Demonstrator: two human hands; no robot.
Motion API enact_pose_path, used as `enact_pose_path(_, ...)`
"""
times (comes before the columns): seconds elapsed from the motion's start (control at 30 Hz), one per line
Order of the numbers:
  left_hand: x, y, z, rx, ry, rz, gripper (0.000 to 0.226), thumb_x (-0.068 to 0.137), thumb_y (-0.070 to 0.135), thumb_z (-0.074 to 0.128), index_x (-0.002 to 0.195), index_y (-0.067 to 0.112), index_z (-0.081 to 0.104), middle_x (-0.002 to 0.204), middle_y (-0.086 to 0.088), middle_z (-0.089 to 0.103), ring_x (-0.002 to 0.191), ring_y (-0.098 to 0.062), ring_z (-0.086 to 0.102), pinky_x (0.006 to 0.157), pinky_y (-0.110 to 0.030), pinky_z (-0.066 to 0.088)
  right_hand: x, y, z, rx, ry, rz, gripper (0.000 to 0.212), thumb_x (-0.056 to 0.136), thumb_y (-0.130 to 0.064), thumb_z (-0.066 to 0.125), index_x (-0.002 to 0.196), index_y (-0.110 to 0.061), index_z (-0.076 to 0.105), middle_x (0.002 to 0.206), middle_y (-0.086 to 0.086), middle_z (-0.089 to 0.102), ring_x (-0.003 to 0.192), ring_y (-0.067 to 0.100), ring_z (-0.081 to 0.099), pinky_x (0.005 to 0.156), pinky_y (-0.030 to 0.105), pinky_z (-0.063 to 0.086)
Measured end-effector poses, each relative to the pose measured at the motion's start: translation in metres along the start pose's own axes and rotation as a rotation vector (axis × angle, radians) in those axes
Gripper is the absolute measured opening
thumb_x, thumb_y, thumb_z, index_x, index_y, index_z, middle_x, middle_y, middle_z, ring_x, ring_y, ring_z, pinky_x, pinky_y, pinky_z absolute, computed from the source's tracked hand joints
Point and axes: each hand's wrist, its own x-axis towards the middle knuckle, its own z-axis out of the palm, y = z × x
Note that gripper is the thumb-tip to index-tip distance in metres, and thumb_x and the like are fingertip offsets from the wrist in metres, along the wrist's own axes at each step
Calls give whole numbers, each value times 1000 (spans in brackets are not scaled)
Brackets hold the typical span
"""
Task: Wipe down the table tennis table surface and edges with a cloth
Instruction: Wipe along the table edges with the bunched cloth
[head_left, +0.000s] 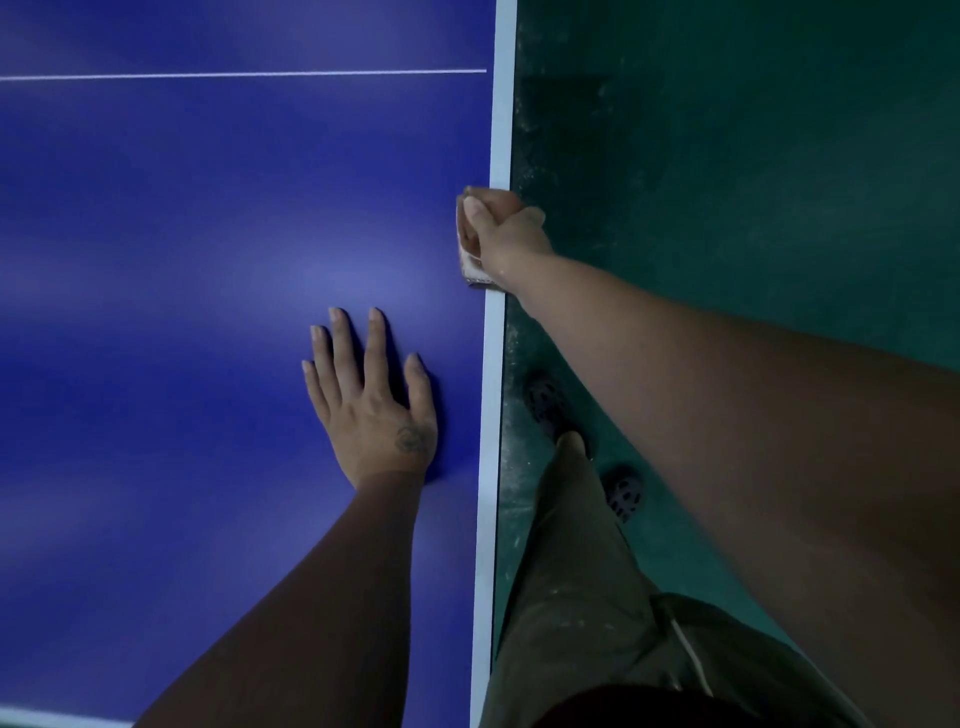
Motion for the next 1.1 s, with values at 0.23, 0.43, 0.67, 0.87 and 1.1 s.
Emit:
enact_pose_path(0.23, 2, 0, -3, 0, -27, -7, 59, 111, 41, 50, 167, 24, 44, 180, -8, 26, 168, -30, 18, 135, -56, 17, -5, 15, 1, -110, 98, -96, 76, 101, -62, 62, 150, -9, 38, 143, 13, 61, 103, 29, 63, 80, 32, 41)
enact_pose_path(0.43, 0, -3, 0, 4, -35, -1, 60, 111, 39, 50, 169, 25, 41, 181, -7, 24, 169, -30, 17, 135, -57, 16, -37, 60, 8, -202, 110, -172, 82, 103, -67, 51, 161, -13, 27, 152, 17, 54, 127, 38, 64, 85, 34, 42)
enact_pose_path(0.67, 2, -6, 1, 19, -87, 9, 61, 111, 39, 44, 170, 24, 37, 182, -5, 20, 169, -31, 15, 135, -58, 16, -41, 67, 12, -180, 40, -17, 82, 105, -63, 52, 163, -14, 21, 155, 11, 48, 129, 37, 61, 90, 35, 44)
enact_pose_path(0.87, 18, 7, -4, -73, -78, -70, 51, 111, 25, 52, 160, 12, 51, 176, -11, 35, 166, -31, 25, 131, -62, 24, -12, 42, 9, -135, 9, 57, 46, 106, -58, 56, 129, -25, 32, 93, -18, 39, 73, 6, 50, 66, 25, 42)
enact_pose_path(1.1, 188, 82, 21, -359, 14, -66, 41, 112, 21, 54, 148, 4, 60, 166, -13, 50, 159, -31, 40, 130, -52, 31, 29, -6, 0, -145, -34, 58, 54, 105, -56, 58, 132, -16, 34, 112, -3, 46, 89, 24, 62, 64, 20, 45)
